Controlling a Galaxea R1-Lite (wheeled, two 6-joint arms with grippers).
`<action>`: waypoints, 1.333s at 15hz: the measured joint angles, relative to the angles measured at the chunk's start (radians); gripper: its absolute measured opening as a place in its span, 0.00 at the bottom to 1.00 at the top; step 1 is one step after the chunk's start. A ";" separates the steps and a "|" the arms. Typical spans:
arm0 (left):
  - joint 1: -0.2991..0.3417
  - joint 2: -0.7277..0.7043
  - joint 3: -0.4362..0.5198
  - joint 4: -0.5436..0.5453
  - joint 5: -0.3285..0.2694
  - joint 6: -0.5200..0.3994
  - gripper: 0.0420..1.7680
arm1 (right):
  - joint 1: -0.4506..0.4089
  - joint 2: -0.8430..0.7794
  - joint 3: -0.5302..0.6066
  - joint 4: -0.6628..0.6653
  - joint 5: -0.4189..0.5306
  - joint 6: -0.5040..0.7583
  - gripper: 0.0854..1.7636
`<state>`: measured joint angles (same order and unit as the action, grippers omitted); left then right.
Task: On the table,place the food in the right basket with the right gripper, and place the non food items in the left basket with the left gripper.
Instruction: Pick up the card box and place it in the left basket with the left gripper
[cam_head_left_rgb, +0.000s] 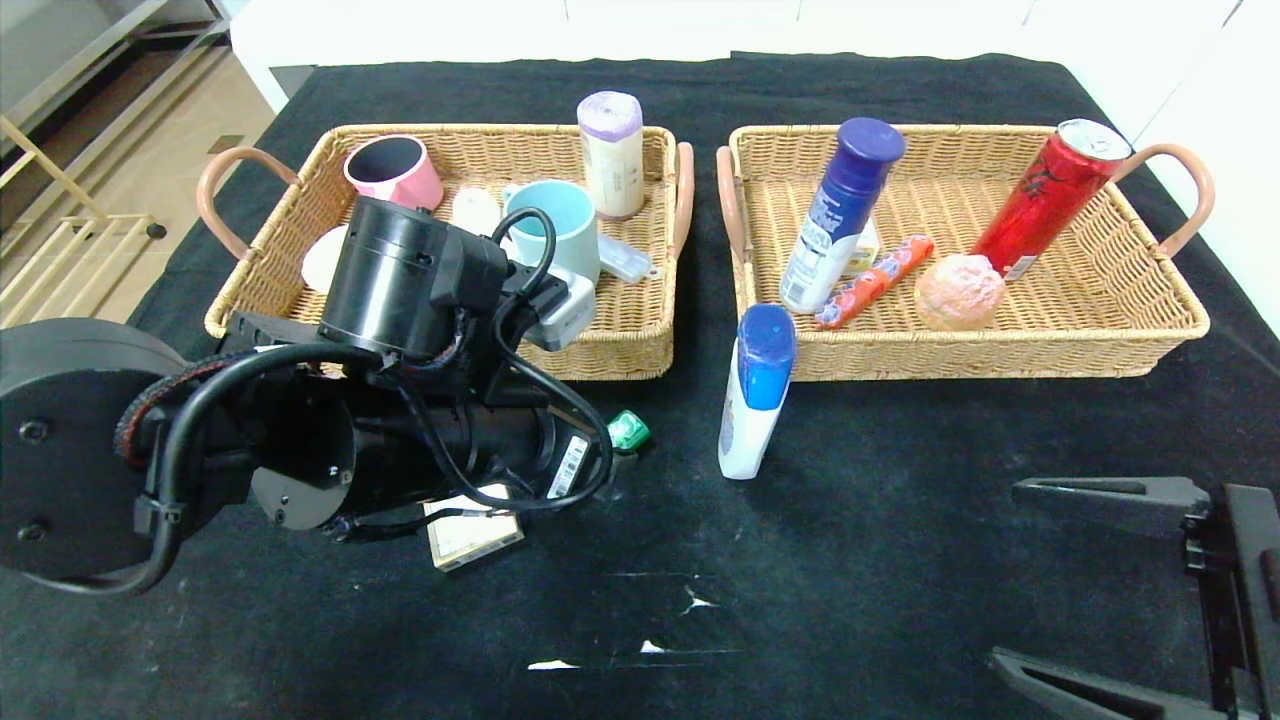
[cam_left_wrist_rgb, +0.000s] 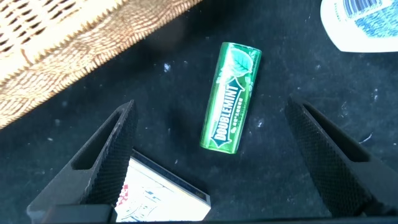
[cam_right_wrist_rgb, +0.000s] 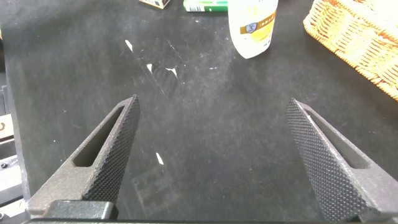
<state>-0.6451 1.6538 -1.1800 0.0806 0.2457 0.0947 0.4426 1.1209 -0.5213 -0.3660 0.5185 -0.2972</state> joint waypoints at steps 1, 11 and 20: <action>-0.002 0.003 0.000 0.001 0.003 0.000 0.97 | 0.000 0.001 0.001 0.000 0.000 0.000 0.97; -0.006 -0.048 0.025 0.110 0.254 -0.286 0.97 | 0.000 0.006 0.003 0.000 0.000 0.000 0.97; 0.041 -0.092 0.026 0.277 0.256 -0.716 0.97 | 0.000 0.018 0.004 0.000 0.000 -0.008 0.97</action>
<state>-0.6036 1.5615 -1.1540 0.3572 0.5017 -0.6215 0.4430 1.1391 -0.5170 -0.3655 0.5185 -0.3049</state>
